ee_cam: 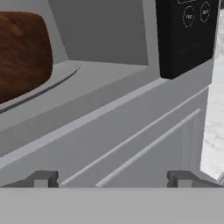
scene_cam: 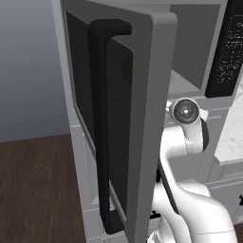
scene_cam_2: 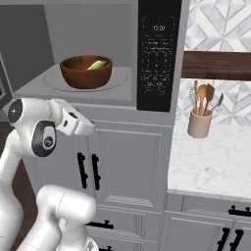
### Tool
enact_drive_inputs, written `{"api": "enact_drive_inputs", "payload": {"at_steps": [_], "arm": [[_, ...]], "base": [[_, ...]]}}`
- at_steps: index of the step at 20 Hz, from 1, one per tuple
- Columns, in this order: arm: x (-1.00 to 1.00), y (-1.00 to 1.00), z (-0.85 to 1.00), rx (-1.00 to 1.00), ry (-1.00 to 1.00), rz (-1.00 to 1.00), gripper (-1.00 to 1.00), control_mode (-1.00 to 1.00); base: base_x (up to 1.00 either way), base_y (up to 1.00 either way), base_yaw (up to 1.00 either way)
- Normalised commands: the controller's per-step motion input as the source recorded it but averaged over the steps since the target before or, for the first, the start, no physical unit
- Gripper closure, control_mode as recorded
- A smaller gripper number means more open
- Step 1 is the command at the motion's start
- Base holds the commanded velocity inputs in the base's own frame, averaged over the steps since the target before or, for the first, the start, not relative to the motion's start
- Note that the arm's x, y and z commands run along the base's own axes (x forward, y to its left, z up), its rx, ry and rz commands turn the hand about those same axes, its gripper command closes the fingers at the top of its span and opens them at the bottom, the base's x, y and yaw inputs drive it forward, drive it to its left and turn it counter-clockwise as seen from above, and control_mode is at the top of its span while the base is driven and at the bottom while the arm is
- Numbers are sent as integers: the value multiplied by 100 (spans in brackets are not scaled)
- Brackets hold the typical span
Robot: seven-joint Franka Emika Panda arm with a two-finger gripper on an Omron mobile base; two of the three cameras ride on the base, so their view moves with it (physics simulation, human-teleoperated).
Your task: Pick the corn from the sink and place it in the bowl. Then pick the bowl and place it in the microwave. Then close the microwave door and press the start button.
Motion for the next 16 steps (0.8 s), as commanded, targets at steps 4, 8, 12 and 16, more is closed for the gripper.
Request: {"api": "enact_drive_inputs", "payload": {"at_steps": [4,8,12,16], "arm": [[2,-25,0,-29,9,-22,-100,-100],[0,-15,-12,-30,6,-22,-100,-100],[0,-5,-40,-34,4,-21,-100,-100],[-1,-6,-46,-37,0,-21,-100,-100]], "base": [[0,0,0],[0,0,0],[0,0,0],[0,0,0]]}}
